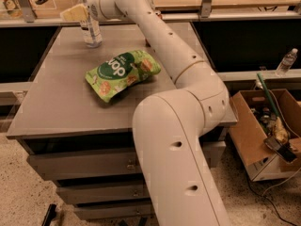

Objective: Pick blue plastic bottle

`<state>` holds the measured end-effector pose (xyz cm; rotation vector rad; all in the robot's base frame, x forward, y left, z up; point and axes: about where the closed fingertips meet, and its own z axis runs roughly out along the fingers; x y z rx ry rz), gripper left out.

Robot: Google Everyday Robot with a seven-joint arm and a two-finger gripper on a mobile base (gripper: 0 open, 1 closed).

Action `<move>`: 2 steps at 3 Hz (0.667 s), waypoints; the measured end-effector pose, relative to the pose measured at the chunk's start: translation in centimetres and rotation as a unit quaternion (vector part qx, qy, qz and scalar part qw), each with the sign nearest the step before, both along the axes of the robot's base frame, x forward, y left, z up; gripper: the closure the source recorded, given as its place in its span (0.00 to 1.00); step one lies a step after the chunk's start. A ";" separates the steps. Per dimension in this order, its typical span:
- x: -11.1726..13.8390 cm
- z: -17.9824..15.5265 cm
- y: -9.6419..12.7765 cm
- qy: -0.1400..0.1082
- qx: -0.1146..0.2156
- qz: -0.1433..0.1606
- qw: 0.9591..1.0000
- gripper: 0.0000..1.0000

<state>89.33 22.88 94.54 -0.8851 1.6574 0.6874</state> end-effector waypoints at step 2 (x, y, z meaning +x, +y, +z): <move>-0.1 0.3 -0.4 0.009 0.005 0.005 1.000 0.64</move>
Offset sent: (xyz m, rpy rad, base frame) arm -0.0029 -0.0214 0.0109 0.0277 0.0258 0.0001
